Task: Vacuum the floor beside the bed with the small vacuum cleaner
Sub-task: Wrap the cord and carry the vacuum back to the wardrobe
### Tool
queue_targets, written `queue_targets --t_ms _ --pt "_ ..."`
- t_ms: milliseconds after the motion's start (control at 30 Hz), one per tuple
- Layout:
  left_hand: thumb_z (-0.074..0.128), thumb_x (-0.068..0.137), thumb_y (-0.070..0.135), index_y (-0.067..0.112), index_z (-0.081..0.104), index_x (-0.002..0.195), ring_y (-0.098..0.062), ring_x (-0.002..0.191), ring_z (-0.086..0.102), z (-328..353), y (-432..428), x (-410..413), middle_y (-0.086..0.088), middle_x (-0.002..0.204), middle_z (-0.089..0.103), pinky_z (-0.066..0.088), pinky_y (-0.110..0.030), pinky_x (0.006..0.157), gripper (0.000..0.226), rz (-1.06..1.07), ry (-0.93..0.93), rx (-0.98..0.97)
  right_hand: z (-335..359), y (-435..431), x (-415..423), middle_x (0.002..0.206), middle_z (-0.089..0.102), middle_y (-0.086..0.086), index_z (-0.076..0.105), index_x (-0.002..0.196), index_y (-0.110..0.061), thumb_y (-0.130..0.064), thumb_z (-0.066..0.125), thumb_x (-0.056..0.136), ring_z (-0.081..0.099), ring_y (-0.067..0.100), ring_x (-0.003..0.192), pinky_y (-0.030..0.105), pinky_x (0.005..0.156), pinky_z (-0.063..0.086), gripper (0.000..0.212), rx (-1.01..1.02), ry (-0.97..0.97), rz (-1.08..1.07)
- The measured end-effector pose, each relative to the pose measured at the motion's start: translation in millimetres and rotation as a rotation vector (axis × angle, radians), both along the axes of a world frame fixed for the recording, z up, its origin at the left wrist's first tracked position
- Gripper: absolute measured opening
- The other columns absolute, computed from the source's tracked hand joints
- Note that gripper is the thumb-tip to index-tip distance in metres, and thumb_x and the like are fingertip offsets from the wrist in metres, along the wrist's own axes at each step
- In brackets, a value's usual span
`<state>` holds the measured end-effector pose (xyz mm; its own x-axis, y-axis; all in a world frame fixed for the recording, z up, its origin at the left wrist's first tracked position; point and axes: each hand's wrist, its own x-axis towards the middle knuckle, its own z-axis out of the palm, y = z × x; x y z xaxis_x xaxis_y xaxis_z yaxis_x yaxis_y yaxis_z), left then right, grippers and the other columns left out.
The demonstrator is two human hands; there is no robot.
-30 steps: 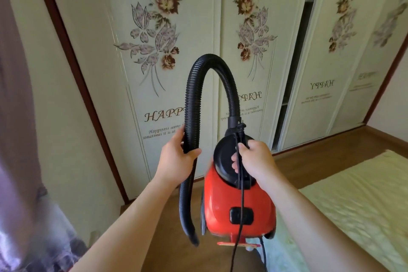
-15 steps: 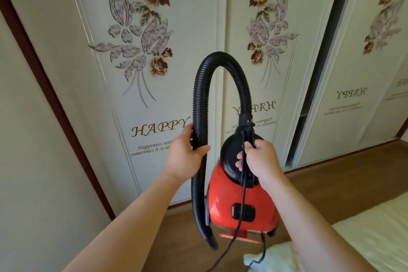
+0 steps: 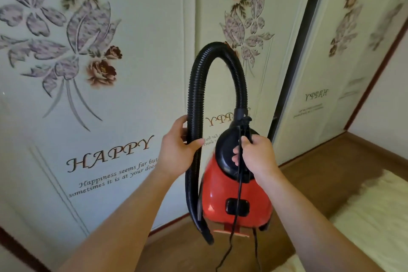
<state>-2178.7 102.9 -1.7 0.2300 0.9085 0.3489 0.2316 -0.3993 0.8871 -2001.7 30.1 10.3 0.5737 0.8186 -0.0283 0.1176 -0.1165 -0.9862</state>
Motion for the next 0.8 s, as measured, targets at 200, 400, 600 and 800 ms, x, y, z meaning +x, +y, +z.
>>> queue_targets --t_ms 200,400,600,800 --pt "0.079 0.087 0.014 0.03 0.051 0.14 -0.001 0.094 0.069 0 90 35 0.012 0.1 0.072 0.058 -0.027 0.088 0.062 -0.162 0.013 0.008 -2 66 22 0.071 0.066 0.007 0.062 0.105 -0.01 -0.018 0.042 0.106 0.063 0.02 0.052 0.035 0.054 0.056 0.021 -0.023 -0.023 -0.149" --pt "0.078 0.087 0.012 0.029 0.053 0.138 0.005 0.095 0.066 12 144 105 0.015 0.105 0.071 0.051 -0.016 0.085 0.059 -0.306 0.027 0.018 10 92 66 0.072 0.063 0.01 0.059 0.099 -0.008 -0.018 0.041 0.107 0.06 0.018 0.048 0.035 0.053 0.056 0.021 -0.019 0.006 -0.27" --pt "0.079 0.087 0.017 0.02 0.054 0.14 -0.009 0.108 0.065 5 182 190 0.008 0.121 0.068 0.051 -0.025 0.096 0.058 -0.406 0.058 0.01 -5 118 143 0.07 0.066 0.007 0.063 0.11 -0.007 -0.019 0.044 0.106 0.063 0.017 0.049 0.032 0.052 0.054 0.022 -0.019 0.003 -0.408" --pt "0.077 0.089 0.017 0.03 0.055 0.138 -0.01 0.102 0.068 -2 220 294 0.011 0.111 0.07 0.059 -0.04 0.094 0.056 -0.529 0.123 0.0 -20 145 243 0.069 0.067 0.007 0.062 0.117 -0.006 -0.018 0.044 0.106 0.063 0.016 0.048 0.031 0.051 0.053 0.025 -0.046 0.013 -0.506"
